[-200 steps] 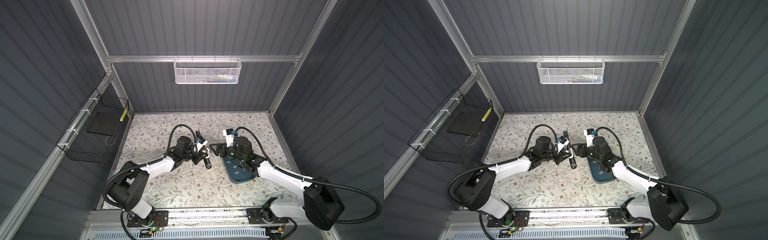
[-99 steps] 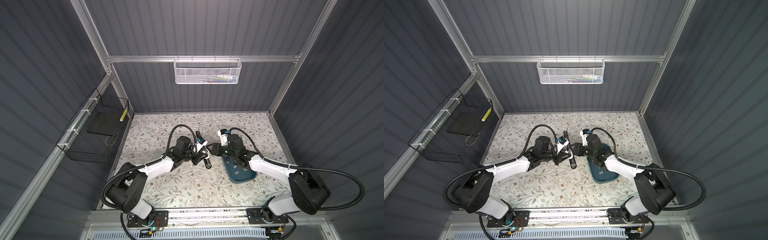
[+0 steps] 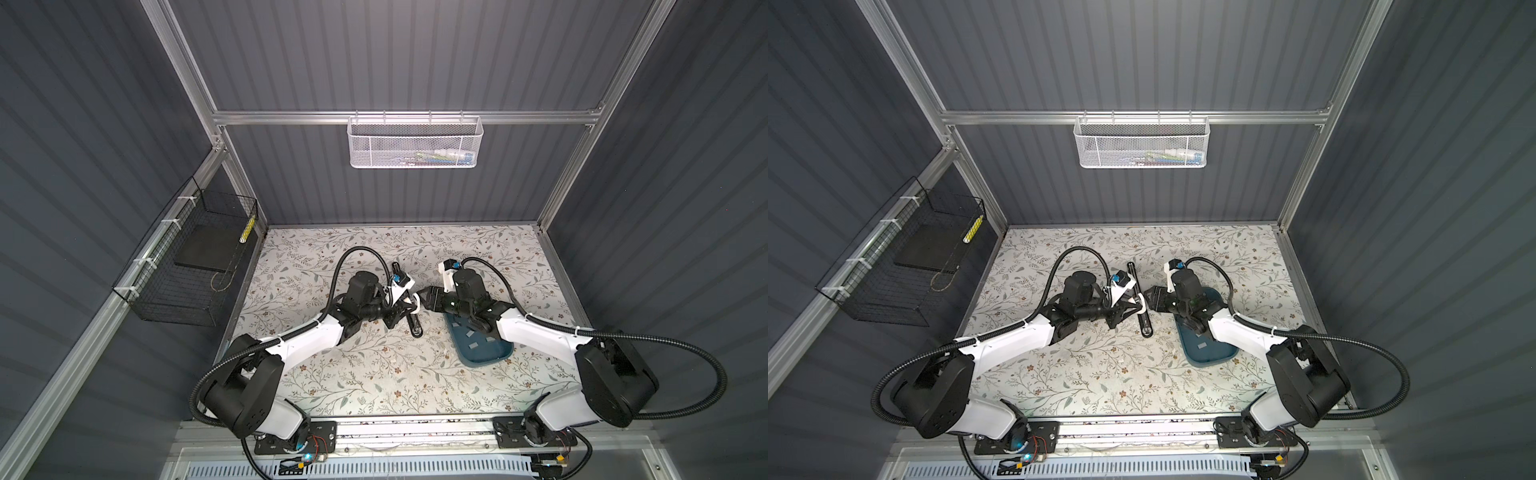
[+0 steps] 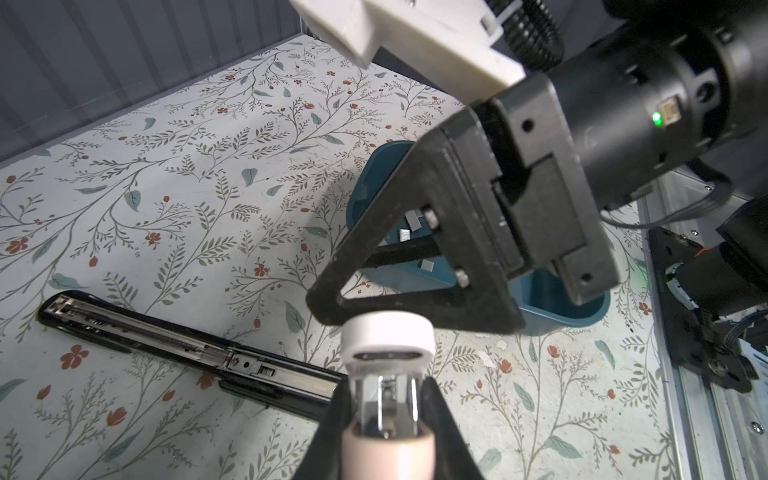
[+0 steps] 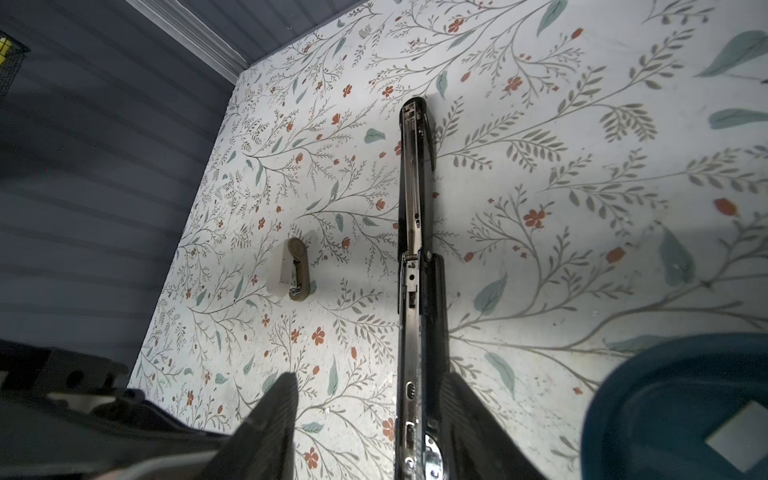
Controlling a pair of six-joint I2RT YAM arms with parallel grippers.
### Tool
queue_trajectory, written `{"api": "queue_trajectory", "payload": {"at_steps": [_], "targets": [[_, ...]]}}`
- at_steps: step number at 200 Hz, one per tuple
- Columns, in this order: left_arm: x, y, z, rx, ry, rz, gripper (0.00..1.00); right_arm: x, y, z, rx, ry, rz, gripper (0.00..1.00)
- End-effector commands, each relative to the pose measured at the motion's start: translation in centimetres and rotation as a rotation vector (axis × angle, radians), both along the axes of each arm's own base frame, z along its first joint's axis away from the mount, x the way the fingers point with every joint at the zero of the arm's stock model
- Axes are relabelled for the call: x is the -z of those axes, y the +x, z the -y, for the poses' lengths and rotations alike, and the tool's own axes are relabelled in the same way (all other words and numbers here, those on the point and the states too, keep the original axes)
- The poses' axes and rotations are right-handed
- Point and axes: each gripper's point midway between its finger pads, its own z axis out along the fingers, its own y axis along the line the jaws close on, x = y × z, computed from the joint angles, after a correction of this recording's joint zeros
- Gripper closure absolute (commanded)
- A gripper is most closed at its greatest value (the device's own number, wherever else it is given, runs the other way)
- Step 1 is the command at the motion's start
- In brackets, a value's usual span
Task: Load the staples into the stapler
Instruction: 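Move the right gripper toward the left while the left holds the remover, then close the right gripper on the pink staple remover held by the left gripper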
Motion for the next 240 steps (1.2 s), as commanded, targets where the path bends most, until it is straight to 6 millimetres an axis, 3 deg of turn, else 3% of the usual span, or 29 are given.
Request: {"api": "queue_trajectory", "payload": {"at_steps": [1, 40, 68, 100, 121, 160, 213, 240], "targets": [[-0.7, -0.2, -0.1, 0.01, -0.001, 0.062, 1.0, 0.2, 0.0, 0.6, 0.024, -0.029, 0.005, 0.43], [-0.8, -0.5, -0.2, 0.023, 0.002, 0.066, 1.0, -0.1, -0.2, 0.8, 0.031, -0.03, 0.0, 0.44], [-0.1, 0.0, -0.2, 0.01, 0.026, 0.067, 1.0, -2.7, -0.7, 1.4, 0.022, -0.022, 0.097, 0.42], [0.4, -0.3, 0.2, 0.027, 0.047, 0.048, 1.0, -6.0, -2.2, 1.8, -0.014, 0.031, 0.215, 0.32], [0.4, -0.5, 0.2, 0.027, 0.053, 0.06, 1.0, -6.8, -3.1, 1.3, -0.049, 0.079, 0.263, 0.28], [0.5, -0.5, 0.5, 0.037, 0.056, 0.048, 1.0, -5.5, -3.1, -1.5, -0.145, 0.033, 0.201, 0.27], [0.1, -0.5, 0.3, 0.029, 0.064, 0.06, 1.0, -2.7, -2.0, -2.0, -0.111, -0.034, 0.127, 0.28], [-0.7, -0.9, 0.2, 0.036, 0.043, 0.067, 1.0, -1.5, -1.4, -1.3, -0.055, -0.079, 0.084, 0.29]]}}
